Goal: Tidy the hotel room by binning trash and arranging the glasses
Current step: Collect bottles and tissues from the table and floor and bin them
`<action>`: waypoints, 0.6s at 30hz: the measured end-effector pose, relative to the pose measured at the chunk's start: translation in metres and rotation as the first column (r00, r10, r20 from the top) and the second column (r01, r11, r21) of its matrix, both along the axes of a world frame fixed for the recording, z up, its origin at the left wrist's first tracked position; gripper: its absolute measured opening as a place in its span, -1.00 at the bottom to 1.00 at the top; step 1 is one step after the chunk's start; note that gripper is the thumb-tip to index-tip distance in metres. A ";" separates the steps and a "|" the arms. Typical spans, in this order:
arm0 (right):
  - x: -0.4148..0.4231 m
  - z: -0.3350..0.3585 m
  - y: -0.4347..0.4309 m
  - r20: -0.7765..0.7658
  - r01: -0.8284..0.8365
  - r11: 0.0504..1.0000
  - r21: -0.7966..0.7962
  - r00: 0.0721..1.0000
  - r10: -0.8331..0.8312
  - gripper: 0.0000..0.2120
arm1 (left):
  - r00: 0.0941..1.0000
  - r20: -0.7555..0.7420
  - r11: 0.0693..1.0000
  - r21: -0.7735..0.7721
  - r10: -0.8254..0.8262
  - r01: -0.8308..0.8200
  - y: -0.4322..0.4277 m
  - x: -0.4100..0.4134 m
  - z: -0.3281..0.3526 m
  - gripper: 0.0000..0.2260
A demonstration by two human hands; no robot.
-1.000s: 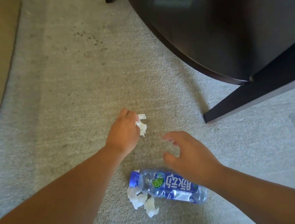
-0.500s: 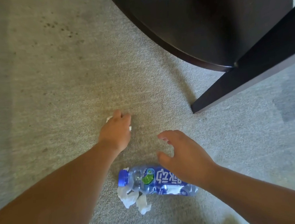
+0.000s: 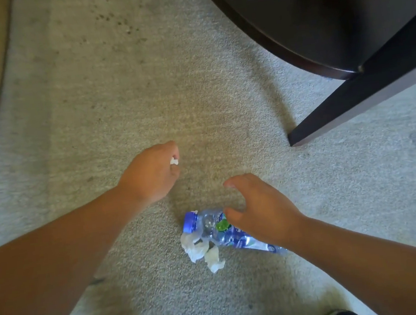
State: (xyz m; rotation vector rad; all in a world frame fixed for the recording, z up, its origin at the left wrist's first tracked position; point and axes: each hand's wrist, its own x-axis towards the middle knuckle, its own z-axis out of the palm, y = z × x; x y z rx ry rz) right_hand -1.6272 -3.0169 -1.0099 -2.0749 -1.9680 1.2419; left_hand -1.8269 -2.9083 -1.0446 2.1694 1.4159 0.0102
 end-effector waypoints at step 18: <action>0.001 -0.041 -0.035 0.237 -0.185 0.975 -0.122 0.949 0.209 -0.10 | 0.998 -0.057 0.999 0.030 0.017 -0.016 -0.027 -0.033 0.021 -0.84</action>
